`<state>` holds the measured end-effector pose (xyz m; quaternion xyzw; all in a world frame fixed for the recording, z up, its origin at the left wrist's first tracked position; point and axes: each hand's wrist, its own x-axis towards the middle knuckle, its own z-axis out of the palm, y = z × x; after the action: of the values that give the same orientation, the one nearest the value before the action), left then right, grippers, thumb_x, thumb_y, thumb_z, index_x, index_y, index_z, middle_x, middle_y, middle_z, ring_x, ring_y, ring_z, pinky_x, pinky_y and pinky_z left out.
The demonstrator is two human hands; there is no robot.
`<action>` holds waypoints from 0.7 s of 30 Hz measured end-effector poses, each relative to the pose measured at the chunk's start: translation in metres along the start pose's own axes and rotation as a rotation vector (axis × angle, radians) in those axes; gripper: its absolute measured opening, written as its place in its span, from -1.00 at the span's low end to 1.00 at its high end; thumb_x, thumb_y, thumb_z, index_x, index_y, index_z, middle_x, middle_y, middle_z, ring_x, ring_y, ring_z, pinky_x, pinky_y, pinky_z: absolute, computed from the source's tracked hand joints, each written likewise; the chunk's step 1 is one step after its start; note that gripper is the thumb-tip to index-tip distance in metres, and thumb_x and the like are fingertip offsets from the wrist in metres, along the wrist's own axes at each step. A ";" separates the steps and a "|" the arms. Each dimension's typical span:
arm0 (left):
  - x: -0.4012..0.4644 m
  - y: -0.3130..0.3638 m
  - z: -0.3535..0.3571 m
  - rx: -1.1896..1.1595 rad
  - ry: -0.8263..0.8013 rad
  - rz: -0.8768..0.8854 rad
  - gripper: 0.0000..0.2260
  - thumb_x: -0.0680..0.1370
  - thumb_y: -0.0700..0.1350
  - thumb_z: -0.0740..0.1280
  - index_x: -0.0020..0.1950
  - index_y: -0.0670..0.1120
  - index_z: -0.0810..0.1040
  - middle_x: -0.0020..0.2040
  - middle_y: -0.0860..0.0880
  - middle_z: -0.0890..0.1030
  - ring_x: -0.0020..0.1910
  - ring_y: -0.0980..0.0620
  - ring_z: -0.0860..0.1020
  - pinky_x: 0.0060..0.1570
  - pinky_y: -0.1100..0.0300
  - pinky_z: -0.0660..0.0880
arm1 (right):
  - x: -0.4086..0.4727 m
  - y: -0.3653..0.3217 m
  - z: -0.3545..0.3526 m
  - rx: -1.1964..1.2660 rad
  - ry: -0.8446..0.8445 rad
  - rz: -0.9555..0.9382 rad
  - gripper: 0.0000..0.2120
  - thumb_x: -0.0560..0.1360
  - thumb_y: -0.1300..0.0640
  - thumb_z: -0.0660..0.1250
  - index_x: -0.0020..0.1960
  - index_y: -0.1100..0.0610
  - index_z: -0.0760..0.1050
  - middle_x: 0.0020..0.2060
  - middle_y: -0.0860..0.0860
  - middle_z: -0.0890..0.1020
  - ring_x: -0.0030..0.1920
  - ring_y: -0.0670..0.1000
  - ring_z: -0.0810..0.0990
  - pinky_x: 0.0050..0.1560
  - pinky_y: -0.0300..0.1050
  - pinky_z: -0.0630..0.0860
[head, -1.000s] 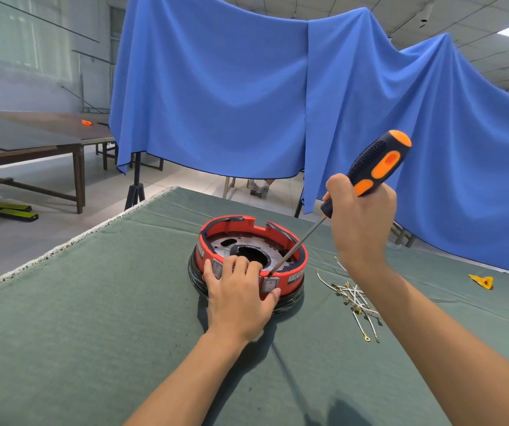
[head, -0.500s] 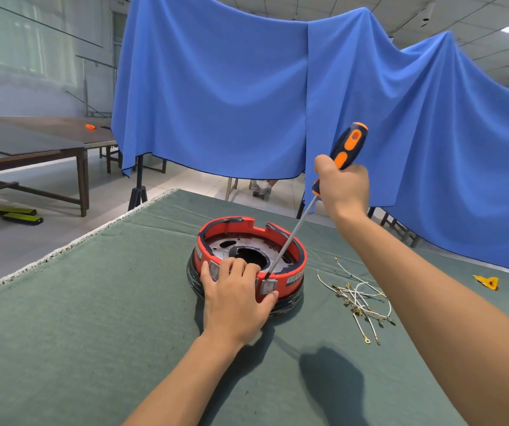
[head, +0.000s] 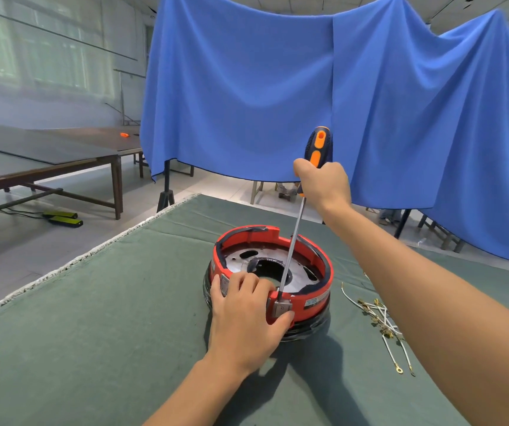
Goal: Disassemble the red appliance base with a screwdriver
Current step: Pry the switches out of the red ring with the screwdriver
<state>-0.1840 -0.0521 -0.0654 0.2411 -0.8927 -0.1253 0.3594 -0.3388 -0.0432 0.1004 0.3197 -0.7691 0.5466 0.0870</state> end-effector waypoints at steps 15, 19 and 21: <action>-0.005 0.002 -0.004 -0.009 -0.030 0.001 -0.59 0.41 0.27 0.29 0.15 0.09 0.47 0.14 0.14 0.44 0.29 0.09 0.30 0.41 -0.13 0.04 | -0.082 -0.002 -0.060 0.293 0.290 -0.157 -0.69 0.27 0.10 0.24 -0.37 0.40 0.38 -0.62 -0.02 0.45 -0.53 -0.03 0.45 -0.45 -0.17 0.42; -0.004 0.002 -0.004 -0.006 -0.024 0.005 -0.60 0.41 0.28 0.29 0.15 0.09 0.48 0.14 0.13 0.44 0.29 0.07 0.30 0.39 -0.12 0.02 | -0.090 -0.010 -0.060 0.216 0.301 -0.216 -0.75 0.26 0.12 0.23 -0.50 0.20 0.26 -0.65 -0.04 0.42 -0.51 0.05 0.40 -0.44 -0.02 0.41; -0.004 0.003 -0.004 -0.012 -0.021 0.004 -0.60 0.41 0.27 0.30 0.14 0.08 0.48 0.13 0.13 0.45 0.29 0.06 0.31 0.39 -0.12 0.02 | -0.090 -0.022 -0.053 0.129 0.294 -0.263 -0.74 0.24 0.06 0.21 -0.52 0.13 0.19 -0.62 0.05 0.41 -0.50 0.11 0.37 -0.43 -0.05 0.36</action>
<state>-0.1797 -0.0479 -0.0642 0.2360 -0.8962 -0.1326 0.3515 -0.2677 0.0356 0.0945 0.3388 -0.6632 0.6194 0.2484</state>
